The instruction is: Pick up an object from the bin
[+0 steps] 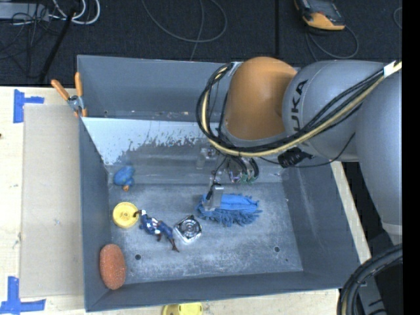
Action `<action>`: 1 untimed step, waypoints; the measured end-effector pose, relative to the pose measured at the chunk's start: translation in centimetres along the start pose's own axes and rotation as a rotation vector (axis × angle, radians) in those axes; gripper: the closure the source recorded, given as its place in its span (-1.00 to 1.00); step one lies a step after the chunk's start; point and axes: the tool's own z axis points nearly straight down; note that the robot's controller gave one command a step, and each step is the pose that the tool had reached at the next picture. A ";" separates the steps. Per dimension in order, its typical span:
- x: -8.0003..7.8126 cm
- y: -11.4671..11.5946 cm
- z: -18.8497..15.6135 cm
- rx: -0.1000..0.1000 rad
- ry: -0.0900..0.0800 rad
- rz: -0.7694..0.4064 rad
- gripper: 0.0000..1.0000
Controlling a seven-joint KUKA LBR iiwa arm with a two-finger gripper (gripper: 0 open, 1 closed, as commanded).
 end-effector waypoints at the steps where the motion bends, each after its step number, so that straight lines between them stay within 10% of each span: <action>1: -0.2 0.0 -0.5 -0.001 -0.007 0.001 -1.00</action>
Offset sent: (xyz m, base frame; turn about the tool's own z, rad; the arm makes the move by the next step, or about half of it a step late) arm -0.0711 -0.0342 -0.0735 -0.0461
